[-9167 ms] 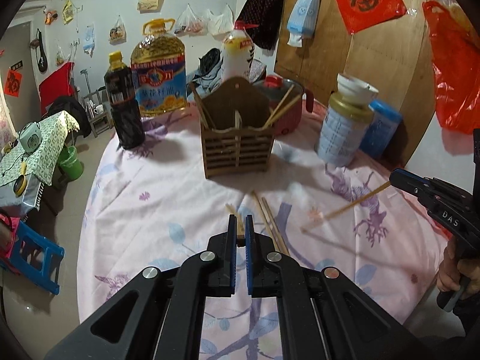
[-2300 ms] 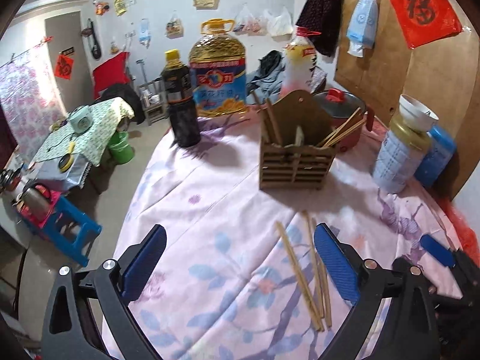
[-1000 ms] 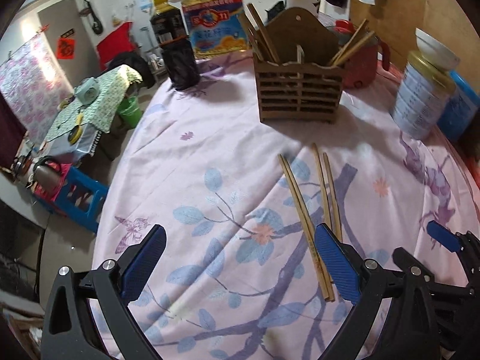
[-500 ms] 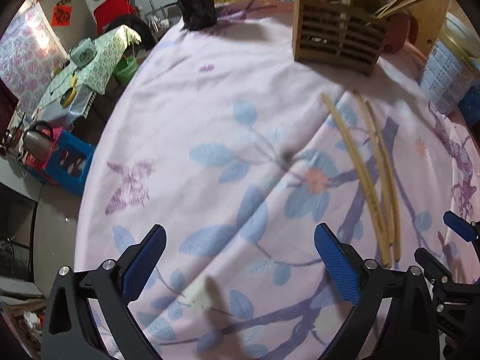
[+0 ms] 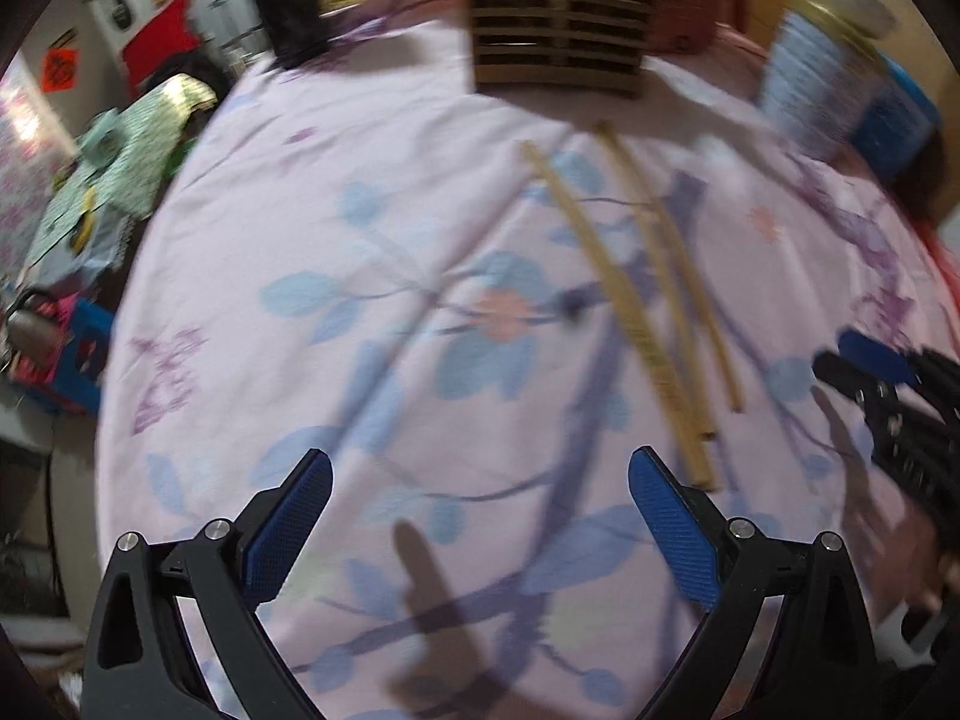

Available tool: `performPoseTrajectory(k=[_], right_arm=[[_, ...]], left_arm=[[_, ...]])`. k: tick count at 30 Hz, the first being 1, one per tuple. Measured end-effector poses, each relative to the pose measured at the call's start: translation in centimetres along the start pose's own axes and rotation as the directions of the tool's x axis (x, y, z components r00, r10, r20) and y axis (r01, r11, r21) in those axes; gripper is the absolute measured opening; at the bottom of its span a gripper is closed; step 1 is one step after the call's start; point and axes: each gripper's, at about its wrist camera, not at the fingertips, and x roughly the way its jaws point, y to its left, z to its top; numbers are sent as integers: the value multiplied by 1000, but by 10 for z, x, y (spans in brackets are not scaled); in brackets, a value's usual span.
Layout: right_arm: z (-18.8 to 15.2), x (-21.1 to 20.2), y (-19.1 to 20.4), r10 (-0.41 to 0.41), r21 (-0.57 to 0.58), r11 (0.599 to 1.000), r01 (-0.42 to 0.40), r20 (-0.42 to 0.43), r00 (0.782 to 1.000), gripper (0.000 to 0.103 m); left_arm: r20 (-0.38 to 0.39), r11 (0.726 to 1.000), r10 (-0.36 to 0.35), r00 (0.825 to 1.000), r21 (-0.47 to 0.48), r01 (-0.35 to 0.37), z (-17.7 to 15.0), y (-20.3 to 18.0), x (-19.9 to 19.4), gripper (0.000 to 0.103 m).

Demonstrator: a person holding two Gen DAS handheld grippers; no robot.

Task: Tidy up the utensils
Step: 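Move both open grippers back down to the remaining loose chopsticks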

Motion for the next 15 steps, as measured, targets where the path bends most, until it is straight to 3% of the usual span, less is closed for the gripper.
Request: performPoseTrajectory(k=[3,8,12,15], right_arm=[[-1,-4,-2,20,29,999,-20,8,1000,36],[-3,-5,2,5,-34,999,-5,6,1000,36],[-3,-7,-1,2,-41,999,-1,8,1000,36],[-2,-8,-1,2,-45,999,-1,16,1000,36]], left_arm=[[-12,995,-84,996,46,84,2,-17,6,97],[-73,989,-138,988,42,141,1,-29,23,97],[-64,998,-42,997,37,44,3,-24,33,98],[-34,999,39,999,-30,-40,5,2,32,98]])
